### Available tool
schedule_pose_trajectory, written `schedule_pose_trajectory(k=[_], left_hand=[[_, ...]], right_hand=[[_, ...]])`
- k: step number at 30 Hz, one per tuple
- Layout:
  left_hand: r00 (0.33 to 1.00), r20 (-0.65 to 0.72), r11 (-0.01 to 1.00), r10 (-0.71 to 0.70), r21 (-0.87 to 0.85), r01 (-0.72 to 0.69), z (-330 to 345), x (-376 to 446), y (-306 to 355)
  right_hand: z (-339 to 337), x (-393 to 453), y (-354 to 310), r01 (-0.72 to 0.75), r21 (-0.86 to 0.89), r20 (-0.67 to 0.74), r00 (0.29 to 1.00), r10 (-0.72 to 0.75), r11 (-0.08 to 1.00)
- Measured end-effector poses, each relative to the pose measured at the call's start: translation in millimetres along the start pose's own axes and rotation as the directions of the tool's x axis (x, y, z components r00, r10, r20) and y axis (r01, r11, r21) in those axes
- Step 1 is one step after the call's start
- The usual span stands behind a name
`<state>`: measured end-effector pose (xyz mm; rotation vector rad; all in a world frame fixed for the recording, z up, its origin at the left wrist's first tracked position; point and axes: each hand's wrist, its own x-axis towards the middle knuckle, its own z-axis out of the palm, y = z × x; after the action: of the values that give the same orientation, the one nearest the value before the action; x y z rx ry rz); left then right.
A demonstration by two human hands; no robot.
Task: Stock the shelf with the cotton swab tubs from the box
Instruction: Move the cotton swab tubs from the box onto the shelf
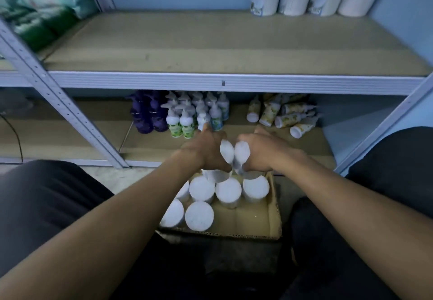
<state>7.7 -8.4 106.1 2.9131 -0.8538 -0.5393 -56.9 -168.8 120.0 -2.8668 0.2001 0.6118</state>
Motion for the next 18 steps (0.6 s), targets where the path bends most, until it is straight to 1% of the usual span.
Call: schedule_pose_trajectory(k=[5, 9, 14, 16, 18], left_hand=[[0.998, -0.057, 0.999, 0.029, -0.027, -0.030, -65.5, -17.4, 3.4], [0.993, -0.116, 0.999, 0.032, -0.007, -0.033, -116.7, -30.2, 13.6], [0.981, -0.191, 0.999, 0.027, 0.043, -0.019, -177.5, -41.0, 23.4], [0.978, -0.208, 0.996, 0.032, 0.094, -0.012, -201.0, -43.0, 27.3], [0.977, -0.211, 0.991, 0.041, 0.135, -0.012, -223.7, -44.6, 30.8]], right_hand=[[-63.2, -22.6, -12.4, 0.011, -0.031, -0.092, 0.996, -0.014, 0.999], [-116.4, -42.1, -26.9, -0.009, -0.049, -0.107, 0.994, 0.004, 0.999], [-175.2, -67.1, -39.7, 0.015, -0.181, -0.182, 0.982, -0.048, 0.983], [-194.7, -72.0, -41.9, 0.001, -0.170, -0.197, 0.980, -0.035, 0.985], [-211.9, -72.1, -43.1, -0.010, -0.109, -0.210, 0.978, -0.014, 0.994]])
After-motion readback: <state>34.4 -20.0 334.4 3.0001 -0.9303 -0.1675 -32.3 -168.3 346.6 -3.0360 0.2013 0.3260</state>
